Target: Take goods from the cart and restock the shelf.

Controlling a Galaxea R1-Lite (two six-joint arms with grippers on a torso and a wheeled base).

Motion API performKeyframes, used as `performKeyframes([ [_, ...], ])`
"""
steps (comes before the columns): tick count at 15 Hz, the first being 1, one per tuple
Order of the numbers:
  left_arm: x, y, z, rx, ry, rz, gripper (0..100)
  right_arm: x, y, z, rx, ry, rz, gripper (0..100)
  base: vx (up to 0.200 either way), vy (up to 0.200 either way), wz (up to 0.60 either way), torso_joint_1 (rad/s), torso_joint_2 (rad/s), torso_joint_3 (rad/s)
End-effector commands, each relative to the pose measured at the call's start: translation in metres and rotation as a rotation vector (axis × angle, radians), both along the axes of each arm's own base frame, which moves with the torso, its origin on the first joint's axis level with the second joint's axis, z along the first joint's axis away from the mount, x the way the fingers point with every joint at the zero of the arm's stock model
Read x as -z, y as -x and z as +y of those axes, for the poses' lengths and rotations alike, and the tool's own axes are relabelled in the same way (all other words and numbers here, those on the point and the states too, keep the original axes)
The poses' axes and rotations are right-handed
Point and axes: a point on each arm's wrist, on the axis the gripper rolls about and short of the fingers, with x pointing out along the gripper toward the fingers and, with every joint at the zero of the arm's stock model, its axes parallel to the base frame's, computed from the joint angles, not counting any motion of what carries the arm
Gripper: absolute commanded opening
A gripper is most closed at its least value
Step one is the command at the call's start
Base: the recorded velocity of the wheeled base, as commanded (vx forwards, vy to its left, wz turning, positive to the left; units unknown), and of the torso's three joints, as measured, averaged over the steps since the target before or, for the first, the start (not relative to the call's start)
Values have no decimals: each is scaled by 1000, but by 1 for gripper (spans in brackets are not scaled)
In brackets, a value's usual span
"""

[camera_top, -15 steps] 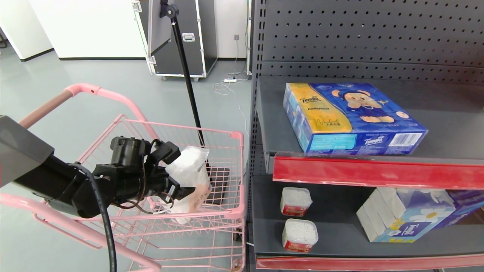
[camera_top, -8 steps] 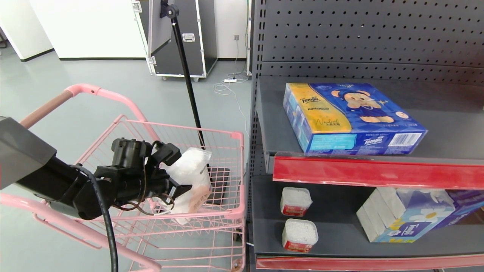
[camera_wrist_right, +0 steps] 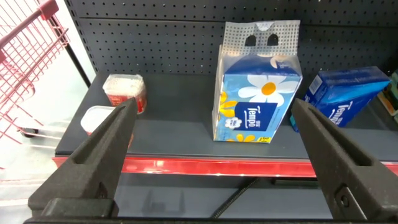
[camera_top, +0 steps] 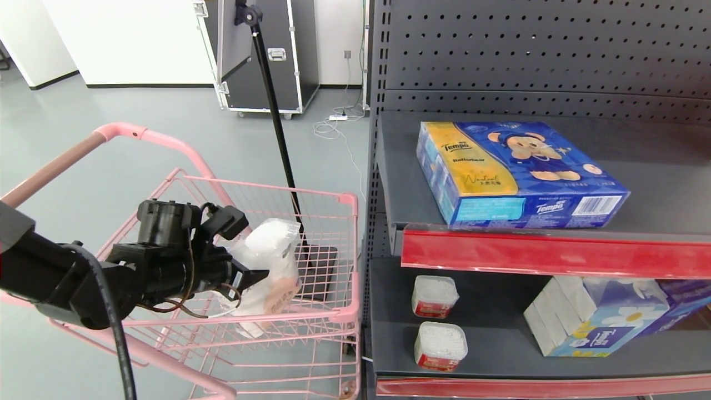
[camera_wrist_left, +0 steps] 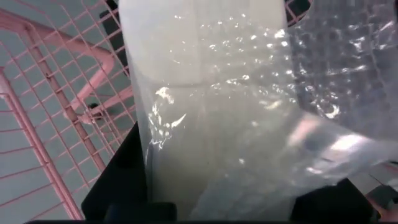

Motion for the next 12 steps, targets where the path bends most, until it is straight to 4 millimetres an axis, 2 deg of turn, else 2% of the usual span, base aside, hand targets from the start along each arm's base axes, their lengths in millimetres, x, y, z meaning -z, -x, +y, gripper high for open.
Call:
performKeyframes([
  [1,-20,4,3,-11,18,-70,0,0,0,0,-1,0,0,100,0,0,0,0,0,0],
  [5,-34,6,10,-32,27,-115,0,0,0,0,1,0,0,100,0,0,0,0,0,0],
  [7,-29,3,11,-34,26,-101,0,0,0,0,1,0,0,100,0,0,0,0,0,0],
  [9,-28,-10,9,-37,26,-110,0,0,0,0,-1,0,0,100,0,0,0,0,0,0],
  [12,-23,-7,10,-37,22,-88,0,0,0,0,1,0,0,100,0,0,0,0,0,0],
])
